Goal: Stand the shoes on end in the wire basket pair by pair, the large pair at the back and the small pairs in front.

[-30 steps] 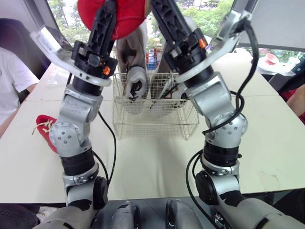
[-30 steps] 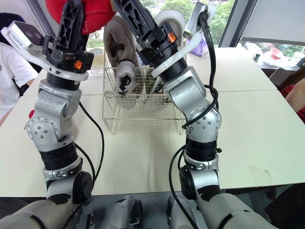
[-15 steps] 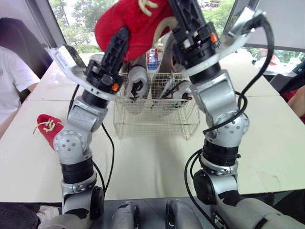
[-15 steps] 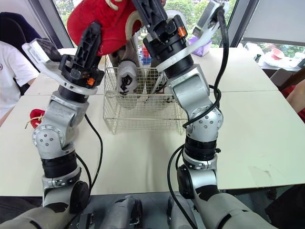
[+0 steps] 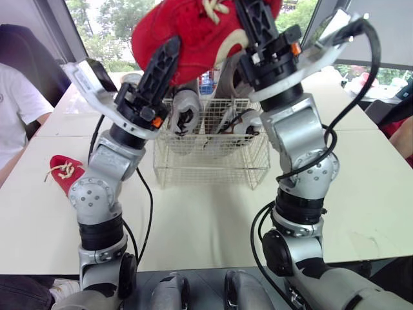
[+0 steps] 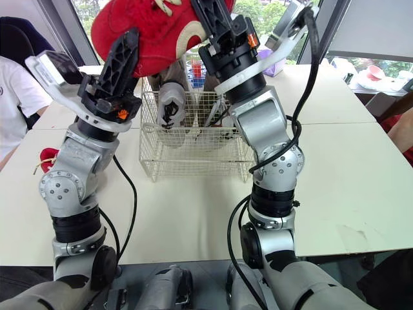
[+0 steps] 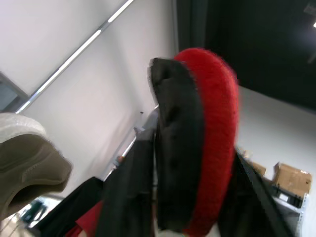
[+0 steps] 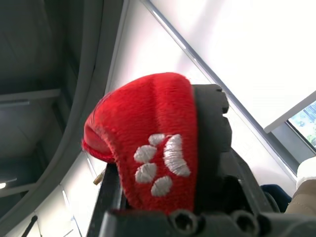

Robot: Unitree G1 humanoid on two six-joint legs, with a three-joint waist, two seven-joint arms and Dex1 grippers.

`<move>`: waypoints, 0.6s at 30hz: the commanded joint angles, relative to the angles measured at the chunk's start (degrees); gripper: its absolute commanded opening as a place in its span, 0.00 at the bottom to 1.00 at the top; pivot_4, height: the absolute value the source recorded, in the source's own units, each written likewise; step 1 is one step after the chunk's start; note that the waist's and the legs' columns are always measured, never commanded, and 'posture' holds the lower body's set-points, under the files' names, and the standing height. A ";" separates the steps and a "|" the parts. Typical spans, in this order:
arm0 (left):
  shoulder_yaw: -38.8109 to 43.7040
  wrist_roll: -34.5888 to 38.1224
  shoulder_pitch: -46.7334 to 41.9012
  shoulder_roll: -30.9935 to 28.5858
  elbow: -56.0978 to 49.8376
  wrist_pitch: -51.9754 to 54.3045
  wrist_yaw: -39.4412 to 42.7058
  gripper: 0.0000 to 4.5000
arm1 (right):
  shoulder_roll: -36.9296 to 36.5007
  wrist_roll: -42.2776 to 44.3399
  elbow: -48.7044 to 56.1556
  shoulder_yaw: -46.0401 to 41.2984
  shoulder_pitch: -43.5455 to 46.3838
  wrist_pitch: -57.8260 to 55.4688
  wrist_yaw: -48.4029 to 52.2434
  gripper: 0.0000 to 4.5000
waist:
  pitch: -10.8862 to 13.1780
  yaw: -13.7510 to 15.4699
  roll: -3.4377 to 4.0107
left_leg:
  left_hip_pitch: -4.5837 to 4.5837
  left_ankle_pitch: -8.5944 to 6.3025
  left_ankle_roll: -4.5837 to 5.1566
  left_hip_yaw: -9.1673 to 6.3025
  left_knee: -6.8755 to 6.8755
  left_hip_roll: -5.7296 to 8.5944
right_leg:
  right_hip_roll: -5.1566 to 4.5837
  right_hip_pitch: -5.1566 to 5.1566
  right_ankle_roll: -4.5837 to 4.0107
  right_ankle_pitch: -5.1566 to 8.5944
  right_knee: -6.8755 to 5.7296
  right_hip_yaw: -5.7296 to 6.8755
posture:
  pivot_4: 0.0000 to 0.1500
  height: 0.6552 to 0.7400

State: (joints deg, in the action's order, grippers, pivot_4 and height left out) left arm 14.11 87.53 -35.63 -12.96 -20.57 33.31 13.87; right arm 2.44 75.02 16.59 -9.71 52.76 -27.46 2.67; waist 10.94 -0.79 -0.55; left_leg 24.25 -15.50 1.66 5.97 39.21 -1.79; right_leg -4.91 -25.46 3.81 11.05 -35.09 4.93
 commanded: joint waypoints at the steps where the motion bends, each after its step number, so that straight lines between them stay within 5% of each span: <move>1: 0.81 0.41 2.96 -4.52 -2.65 2.60 -2.69 0.73 | 0.68 2.24 4.40 1.00 2.58 0.39 0.91 0.19 | 0.00 -0.12 0.01 | 0.00 0.00 0.00 0.00 -0.01 -0.01 | 0.00 -0.01 0.00 0.00 0.00 0.00 | 1.00 1.00; 3: 1.03 4.25 5.40 -9.01 -5.27 5.69 -3.10 0.96 | 0.87 2.21 4.70 1.47 2.36 0.25 0.97 0.19 | 0.01 -0.23 0.02 | 0.02 0.00 0.00 0.00 -0.07 -0.03 | 0.00 -0.08 0.00 0.00 -0.01 -0.01 | 1.00 1.00; 4: 1.03 5.74 6.25 -10.63 -6.26 6.57 -3.15 0.99 | 0.92 2.22 4.77 1.62 2.29 0.18 1.07 0.19 | 0.01 -0.23 0.02 | 0.04 0.00 -0.01 0.00 -0.08 -0.04 | 0.01 -0.10 0.00 0.00 -0.02 -0.01 | 1.00 1.00; 10: 3.44 8.06 16.70 -21.43 -14.59 9.39 -7.93 0.99 | -3.94 -4.42 6.01 5.26 2.14 -1.89 6.03 0.19 | 0.02 -0.21 0.04 | 0.06 0.00 -0.03 0.01 -0.10 -0.02 | -0.05 -0.14 -0.01 0.01 -0.02 -0.01 | 1.00 1.00; 17: 10.50 10.04 29.87 -34.30 -21.47 10.83 -7.53 0.99 | -16.19 -25.80 9.26 26.29 0.20 -10.18 13.68 0.19 | 0.03 -0.18 0.05 | 0.15 0.00 -0.11 0.06 -0.16 -0.03 | -0.12 -0.40 -0.52 0.31 -0.05 -0.01 | 1.00 1.00; 18: 11.61 9.03 30.28 -37.39 -21.83 12.00 -6.34 0.99 | -30.35 -21.69 -0.96 15.49 3.04 -12.70 28.28 0.19 | 0.06 0.06 0.08 | 0.17 0.02 -0.15 0.06 -0.21 -0.04 | -0.11 -0.47 -0.56 0.34 -0.09 -0.01 | 1.00 1.00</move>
State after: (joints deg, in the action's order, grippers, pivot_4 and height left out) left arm 21.27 95.89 -4.69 -47.66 -39.36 45.94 5.63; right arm -15.43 52.93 22.85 13.46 53.32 -36.92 18.74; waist 11.01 -0.73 -0.47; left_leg 24.49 -15.45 1.48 6.03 39.02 -1.82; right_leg -5.01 -26.00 3.25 11.39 -35.20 4.93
